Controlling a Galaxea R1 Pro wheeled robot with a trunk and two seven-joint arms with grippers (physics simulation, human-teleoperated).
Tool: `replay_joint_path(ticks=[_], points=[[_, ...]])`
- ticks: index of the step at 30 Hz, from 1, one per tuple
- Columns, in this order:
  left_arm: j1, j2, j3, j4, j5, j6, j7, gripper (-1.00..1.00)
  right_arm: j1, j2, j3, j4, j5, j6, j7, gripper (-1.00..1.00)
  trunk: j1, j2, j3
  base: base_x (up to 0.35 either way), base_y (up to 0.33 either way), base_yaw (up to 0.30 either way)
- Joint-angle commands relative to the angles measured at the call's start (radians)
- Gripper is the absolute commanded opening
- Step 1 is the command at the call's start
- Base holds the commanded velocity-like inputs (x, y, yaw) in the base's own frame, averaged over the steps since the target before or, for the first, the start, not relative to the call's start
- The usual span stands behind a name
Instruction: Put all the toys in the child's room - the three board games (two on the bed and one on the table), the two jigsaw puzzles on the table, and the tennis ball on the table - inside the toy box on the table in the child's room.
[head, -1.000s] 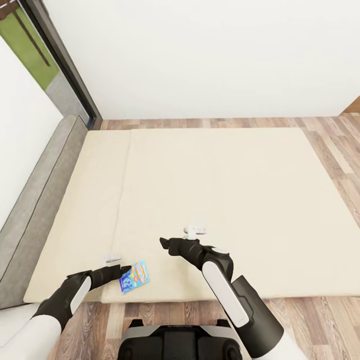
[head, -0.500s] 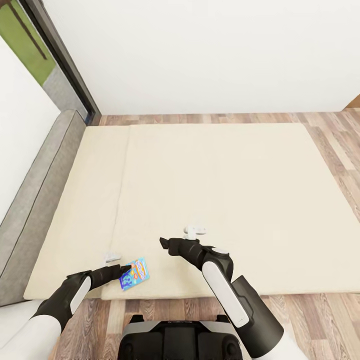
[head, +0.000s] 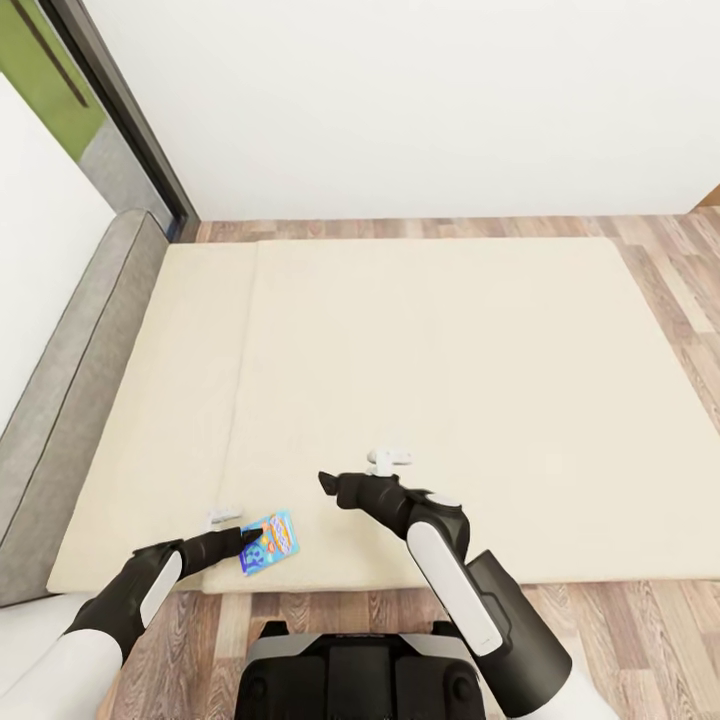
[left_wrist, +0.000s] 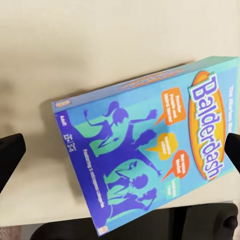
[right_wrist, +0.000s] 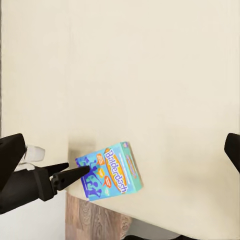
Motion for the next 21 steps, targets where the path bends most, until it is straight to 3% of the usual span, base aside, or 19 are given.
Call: replay_joint_path(ticks=[1, 6, 14, 19, 21], points=[[0.0, 0.0, 0.003, -0.003, 0.007, 0.009, -0.004, 1.0, 0.0, -0.002, 0.002, -0.015, -0.01, 0.004, 0.003, 1.0, 0.001, -0.002, -0.002, 0.0, 0.0, 0.0], [0.0, 0.0, 0.002, -0.006, 0.008, 0.01, -0.007, 1.0, 0.008, -0.008, 0.009, -0.032, -0.01, 0.006, 0.096, 1.0, 0.001, -0.002, -0.004, 0.0, 0.0, 0.0], [0.0, 0.002, 0.003, -0.009, 0.008, 0.009, -0.01, 1.0, 0.031, -0.013, 0.011, -0.042, -0.008, 0.0, 0.383, 1.0, 0.001, -0.002, -0.005, 0.0, 0.0, 0.0], [0.0, 0.004, 0.003, -0.01, 0.008, 0.008, -0.012, 1.0, 0.037, -0.014, 0.01, -0.042, -0.003, -0.007, 0.521, 1.0, 0.001, -0.002, -0.005, 0.0, 0.0, 0.0], [0.0, 0.004, 0.003, -0.01, 0.008, 0.008, -0.012, 1.0, 0.037, -0.014, 0.01, -0.041, -0.001, -0.007, 0.53, 1.0, 0.001, -0.002, -0.005, 0.0, 0.0, 0.0]])
